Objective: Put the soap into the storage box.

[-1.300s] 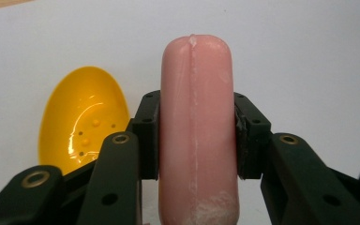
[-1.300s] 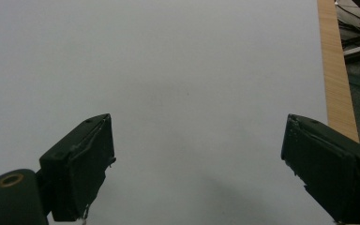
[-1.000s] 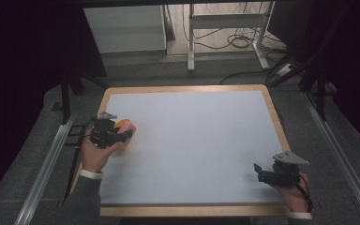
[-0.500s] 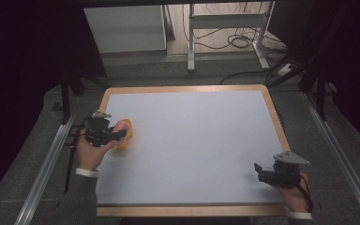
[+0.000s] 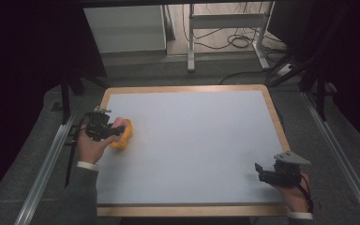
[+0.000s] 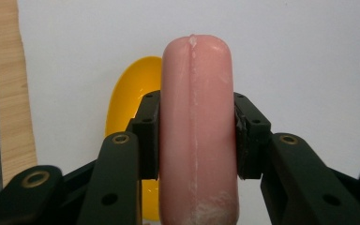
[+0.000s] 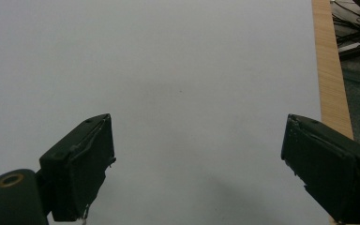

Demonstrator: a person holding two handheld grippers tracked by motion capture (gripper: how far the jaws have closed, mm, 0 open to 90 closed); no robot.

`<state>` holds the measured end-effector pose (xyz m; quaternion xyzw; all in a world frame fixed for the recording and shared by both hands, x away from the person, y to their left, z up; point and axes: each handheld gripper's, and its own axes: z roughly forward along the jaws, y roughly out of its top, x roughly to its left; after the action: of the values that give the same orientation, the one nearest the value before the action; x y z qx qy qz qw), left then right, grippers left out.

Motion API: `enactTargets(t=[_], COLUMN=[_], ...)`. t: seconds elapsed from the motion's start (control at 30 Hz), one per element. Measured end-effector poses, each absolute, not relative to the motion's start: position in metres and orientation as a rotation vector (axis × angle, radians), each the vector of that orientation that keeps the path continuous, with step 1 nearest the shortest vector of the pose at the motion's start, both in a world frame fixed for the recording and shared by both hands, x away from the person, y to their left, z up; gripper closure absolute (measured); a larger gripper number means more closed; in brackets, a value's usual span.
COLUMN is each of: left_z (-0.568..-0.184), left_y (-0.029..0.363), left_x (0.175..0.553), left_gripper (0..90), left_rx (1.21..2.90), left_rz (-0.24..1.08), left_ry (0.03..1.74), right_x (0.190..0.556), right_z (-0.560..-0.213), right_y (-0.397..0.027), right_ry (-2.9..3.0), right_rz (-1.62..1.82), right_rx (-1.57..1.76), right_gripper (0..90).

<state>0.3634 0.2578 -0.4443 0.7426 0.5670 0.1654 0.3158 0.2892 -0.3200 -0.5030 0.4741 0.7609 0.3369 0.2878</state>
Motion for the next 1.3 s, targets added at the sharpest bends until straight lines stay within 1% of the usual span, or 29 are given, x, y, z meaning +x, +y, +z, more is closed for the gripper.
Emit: enactTargets(t=[0.43,0.93,0.97,1.03,1.07,1.23,1.3], left_z=[-0.466,-0.481,-0.479,-0.470,-0.464,-0.445,-0.441], left_y=[0.262,0.260,0.259,0.259,0.259,0.253,0.251], left_x=[0.386,0.390,0.389,0.384,0.381,0.364,0.356], left_gripper=[60.2,59.7,57.8,46.1,42.5,32.6,32.2], left_rx=[1.995,2.027,2.011,1.972,1.957,1.928,1.912], left_rz=[0.410,0.396,0.405,0.459,0.469,0.477,0.514], left_ry=[1.564,1.594,1.593,1.587,1.573,1.461,1.416], right_x=[0.289,0.289,0.289,0.289,0.289,0.289,0.289], right_z=[-0.503,-0.503,-0.504,-0.504,-0.504,-0.503,-0.503], right_y=[-0.322,-0.321,-0.322,-0.322,-0.322,-0.321,-0.320], right_ry=[2.030,2.031,2.031,2.030,2.031,2.031,2.033], right_rz=[0.900,0.899,0.899,0.898,0.898,0.897,0.895], right_rx=[1.267,1.267,1.268,1.270,1.269,1.267,1.267], right_gripper=[9.6,9.6,9.6,9.6,9.6,9.6,9.6])
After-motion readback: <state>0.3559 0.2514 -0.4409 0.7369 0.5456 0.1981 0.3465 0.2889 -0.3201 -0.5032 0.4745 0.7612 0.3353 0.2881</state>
